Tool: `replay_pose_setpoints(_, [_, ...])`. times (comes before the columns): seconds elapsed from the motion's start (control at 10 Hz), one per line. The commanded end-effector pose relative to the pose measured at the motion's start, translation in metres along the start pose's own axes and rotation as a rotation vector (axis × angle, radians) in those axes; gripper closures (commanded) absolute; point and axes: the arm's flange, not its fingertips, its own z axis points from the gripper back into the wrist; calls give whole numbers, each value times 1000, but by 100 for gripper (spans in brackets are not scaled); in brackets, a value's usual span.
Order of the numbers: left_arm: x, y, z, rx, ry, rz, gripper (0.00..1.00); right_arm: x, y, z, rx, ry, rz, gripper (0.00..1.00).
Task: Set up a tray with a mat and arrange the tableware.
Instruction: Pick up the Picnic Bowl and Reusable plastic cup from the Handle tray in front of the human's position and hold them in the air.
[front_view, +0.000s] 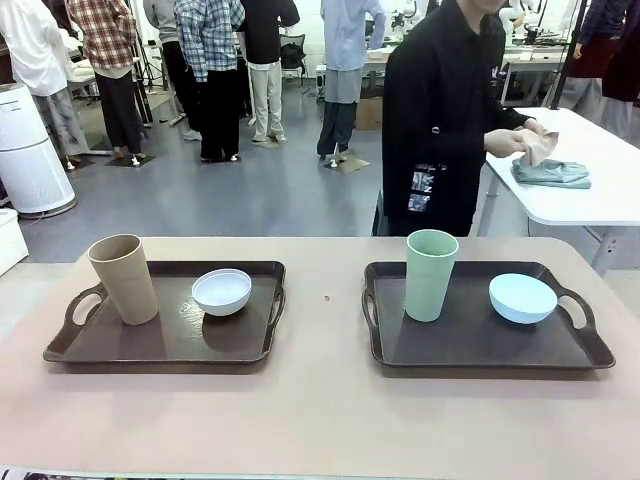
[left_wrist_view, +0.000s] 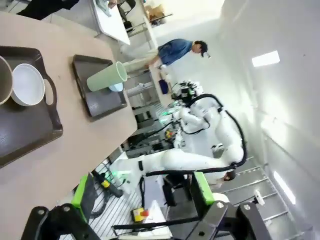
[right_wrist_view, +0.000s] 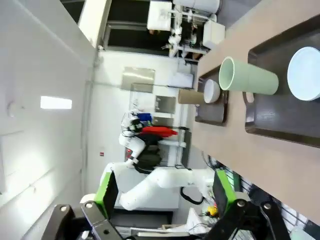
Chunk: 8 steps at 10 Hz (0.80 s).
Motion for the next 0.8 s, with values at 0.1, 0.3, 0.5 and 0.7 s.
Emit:
replay_pose_setpoints(0.1, [-5,-7,3,7,-22,-34,0,-8,10,0,-47,18,46,0])
replay_pose_setpoints(0.3, [-5,-7,3,7,-22,-34,0,-8,10,0,-47,18,46,0])
replay_pose_setpoints(0.5, [-5,-7,3,7,-22,-34,0,-8,10,0,-47,18,46,0])
replay_pose_setpoints(0.7, [-5,-7,3,7,-22,-34,0,-8,10,0,-47,18,46,0])
